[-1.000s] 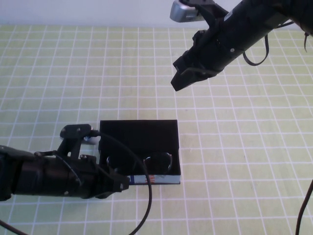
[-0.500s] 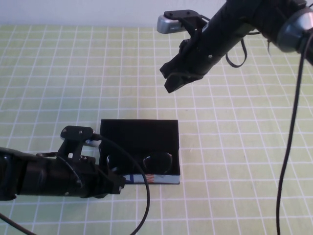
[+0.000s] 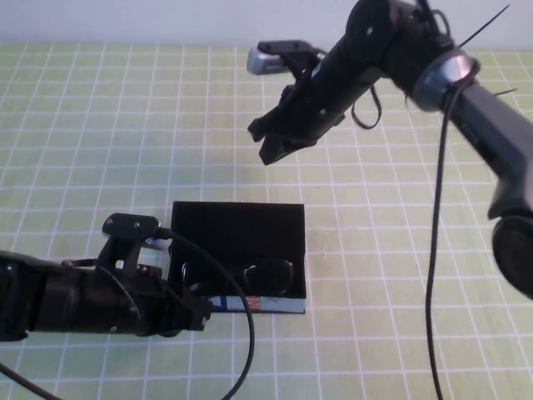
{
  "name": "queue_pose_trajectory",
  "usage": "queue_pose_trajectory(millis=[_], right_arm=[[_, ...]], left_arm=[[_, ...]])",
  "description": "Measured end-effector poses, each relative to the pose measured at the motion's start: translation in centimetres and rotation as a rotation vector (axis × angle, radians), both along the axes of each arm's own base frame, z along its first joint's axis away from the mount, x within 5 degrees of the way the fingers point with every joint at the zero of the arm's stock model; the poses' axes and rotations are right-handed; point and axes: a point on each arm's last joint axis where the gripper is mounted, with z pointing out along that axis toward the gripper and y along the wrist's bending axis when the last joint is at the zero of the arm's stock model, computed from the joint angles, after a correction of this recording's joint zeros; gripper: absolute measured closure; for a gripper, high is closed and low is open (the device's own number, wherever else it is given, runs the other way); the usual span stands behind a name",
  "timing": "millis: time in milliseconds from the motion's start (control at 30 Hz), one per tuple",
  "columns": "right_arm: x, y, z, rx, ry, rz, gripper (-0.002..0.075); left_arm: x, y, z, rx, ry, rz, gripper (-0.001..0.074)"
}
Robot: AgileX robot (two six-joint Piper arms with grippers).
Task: Return glasses to glasses case
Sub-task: Close the glasses case
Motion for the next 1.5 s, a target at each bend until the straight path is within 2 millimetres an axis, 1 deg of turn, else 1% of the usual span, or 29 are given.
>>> queue_pose_trajectory(millis=[100,233,300,500,700,900,1100,1200,1333,1500], right_arm=[[0.3,0.9,-1.5,-0.002,0.028,-0.01,0.0737],[0.5,1.4,-3.2,-0.011,0.068,-0.025,0.0737],[0.5,1.4,-3.5,-0.014,0.074,-0.029,0.0737],[0.4,1.6,-3.5,-0.013,0.075,-0.027,0.0737],[-0.5,2.7,-4.7,-0.04,0.109,-0.001,0.0737],[-1.2,3.8,-4.8,-0.043,0.111,0.021,0.0737],[-2.2,4.5,-3.7,-0.036,0.101,0.042,0.0737],[-2.7,4.5,-3.2,-0.037,0.102,0.042,0.0737],[-3.3,4.1,-3.1,-0.051,0.113,0.044,0.0737],[-4.1,3.8,-2.0,-0.054,0.104,0.057,0.0737]], left_arm=[[0.0,0.0,0.0,0.0,-0.001,-0.001,0.0737],[0.0,0.0,0.0,0.0,-0.001,-0.001,0.0737],[0.0,0.0,0.0,0.0,-0.001,-0.001,0.0737],[0.0,0.0,0.0,0.0,-0.001,-0.001,0.0737],[0.0,0.0,0.0,0.0,-0.001,-0.001,0.0737],[0.0,0.0,0.0,0.0,-0.001,-0.001,0.0737],[0.0,0.0,0.0,0.0,-0.001,-0.001,0.0737],[0.0,0.0,0.0,0.0,-0.001,-0.001,0.0737],[0.0,0.0,0.0,0.001,-0.001,-0.005,0.0737],[0.0,0.0,-0.1,0.001,0.003,-0.006,0.0737]])
